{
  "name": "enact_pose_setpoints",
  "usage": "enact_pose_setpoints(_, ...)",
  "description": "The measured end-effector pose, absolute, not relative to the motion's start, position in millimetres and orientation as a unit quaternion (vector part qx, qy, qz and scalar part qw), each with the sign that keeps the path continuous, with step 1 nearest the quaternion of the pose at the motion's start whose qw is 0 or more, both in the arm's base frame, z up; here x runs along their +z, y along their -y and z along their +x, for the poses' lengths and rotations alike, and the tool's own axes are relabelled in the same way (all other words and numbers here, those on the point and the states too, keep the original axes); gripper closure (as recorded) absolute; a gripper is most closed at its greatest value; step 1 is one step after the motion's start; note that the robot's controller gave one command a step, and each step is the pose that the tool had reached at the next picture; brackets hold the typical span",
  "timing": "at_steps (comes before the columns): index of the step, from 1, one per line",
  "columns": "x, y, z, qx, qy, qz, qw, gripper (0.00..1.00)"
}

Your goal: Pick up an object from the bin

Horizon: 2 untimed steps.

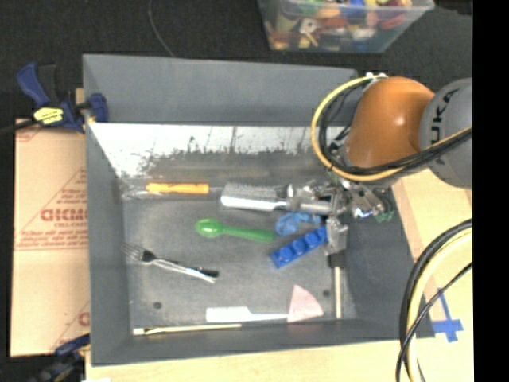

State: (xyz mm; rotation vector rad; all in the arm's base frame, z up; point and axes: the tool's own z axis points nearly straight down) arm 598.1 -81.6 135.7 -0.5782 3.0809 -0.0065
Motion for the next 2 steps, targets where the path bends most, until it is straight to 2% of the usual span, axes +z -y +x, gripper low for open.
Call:
enact_pose_setpoints(1,100.2,81.5,583.4,-0.001,-0.975,-0.222,0.001,0.0)
enact_pose_setpoints(2,71.9,103.0,590.5,-0.004,-0.934,-0.356,0.006,0.0)
